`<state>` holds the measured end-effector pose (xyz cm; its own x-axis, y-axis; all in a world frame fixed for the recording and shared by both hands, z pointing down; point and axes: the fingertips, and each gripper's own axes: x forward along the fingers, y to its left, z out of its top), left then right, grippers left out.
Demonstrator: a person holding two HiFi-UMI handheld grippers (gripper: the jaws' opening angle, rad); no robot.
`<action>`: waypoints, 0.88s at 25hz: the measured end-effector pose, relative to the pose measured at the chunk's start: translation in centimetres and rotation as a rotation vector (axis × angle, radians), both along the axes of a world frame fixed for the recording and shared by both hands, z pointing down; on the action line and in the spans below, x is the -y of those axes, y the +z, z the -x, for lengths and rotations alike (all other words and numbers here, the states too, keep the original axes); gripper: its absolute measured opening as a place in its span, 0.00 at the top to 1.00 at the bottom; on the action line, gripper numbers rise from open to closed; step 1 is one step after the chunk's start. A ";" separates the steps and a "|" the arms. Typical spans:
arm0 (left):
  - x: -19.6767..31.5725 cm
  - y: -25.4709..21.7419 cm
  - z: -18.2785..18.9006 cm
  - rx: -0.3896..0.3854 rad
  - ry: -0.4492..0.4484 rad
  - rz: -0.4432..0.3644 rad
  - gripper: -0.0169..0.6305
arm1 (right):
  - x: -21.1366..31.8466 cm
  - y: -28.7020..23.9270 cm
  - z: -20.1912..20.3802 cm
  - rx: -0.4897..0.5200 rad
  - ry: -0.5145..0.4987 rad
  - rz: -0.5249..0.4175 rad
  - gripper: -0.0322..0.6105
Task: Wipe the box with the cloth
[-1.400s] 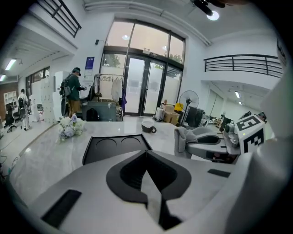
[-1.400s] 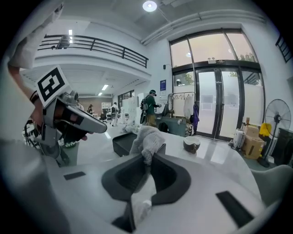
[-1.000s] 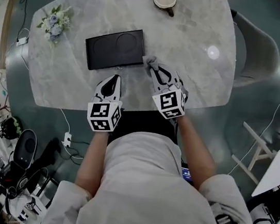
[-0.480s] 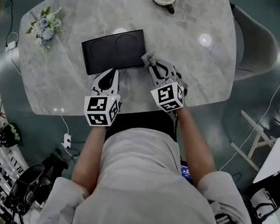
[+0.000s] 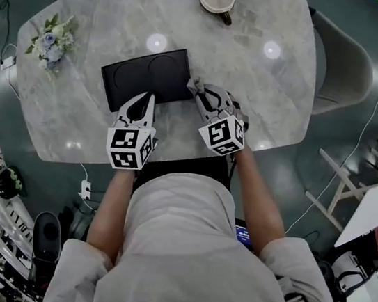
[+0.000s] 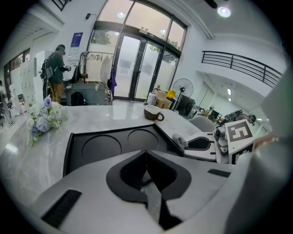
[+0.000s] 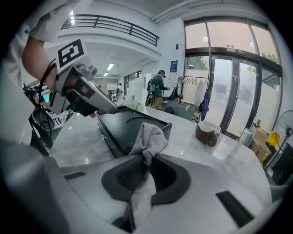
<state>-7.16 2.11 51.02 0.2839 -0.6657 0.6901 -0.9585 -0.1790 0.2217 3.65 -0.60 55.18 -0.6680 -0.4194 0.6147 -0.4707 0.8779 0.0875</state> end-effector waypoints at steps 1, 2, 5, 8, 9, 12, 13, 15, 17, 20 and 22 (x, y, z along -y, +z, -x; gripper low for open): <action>0.4 0.1 -0.1 0.001 -0.016 0.003 0.94 | 0.3 0.0 0.0 0.008 -0.002 0.010 0.87; 0.6 0.2 -0.1 -0.002 -0.034 0.006 0.94 | 0.5 0.1 0.2 0.014 -0.007 0.023 0.87; 0.8 0.8 -0.2 -0.003 -0.058 0.025 0.94 | 1.2 0.6 1.0 0.032 -0.031 0.054 0.87; 1.4 1.0 -1.2 0.010 -0.063 0.030 0.94 | 2.4 0.7 0.8 0.046 -0.050 0.063 0.87; 1.6 0.9 -1.5 0.010 -0.071 0.030 0.94 | 2.8 0.8 0.7 0.048 -0.057 0.063 0.87; 2.0 1.1 -1.0 0.008 -0.106 0.034 0.94 | 3.8 1.1 1.5 0.048 -0.082 0.068 0.87; 2.0 1.2 -0.6 0.010 -0.116 0.038 0.94 | 4.1 1.2 1.9 0.049 -0.088 0.073 0.87; 2.2 1.4 -0.2 0.011 -0.132 0.045 0.94 | 4.7 1.5 2.4 0.049 -0.094 0.081 0.87; 2.4 1.5 0.0 0.013 -0.144 0.047 0.94 | 5.4 1.5 2.6 0.049 -0.095 0.084 0.87; 2.8 1.3 0.3 0.015 -0.157 0.047 0.94 | 6.4 1.5 3.1 0.051 -0.098 0.090 0.87; 3.2 1.4 0.3 0.013 -0.162 0.045 0.94 | 7.1 1.7 3.4 0.049 -0.105 0.089 0.87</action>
<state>-7.49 -1.11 52.38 0.1665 -0.6703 0.7232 -0.9768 -0.0121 0.2136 0.20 -7.68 56.85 -0.7353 -0.2915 0.6118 -0.3781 0.9257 -0.0134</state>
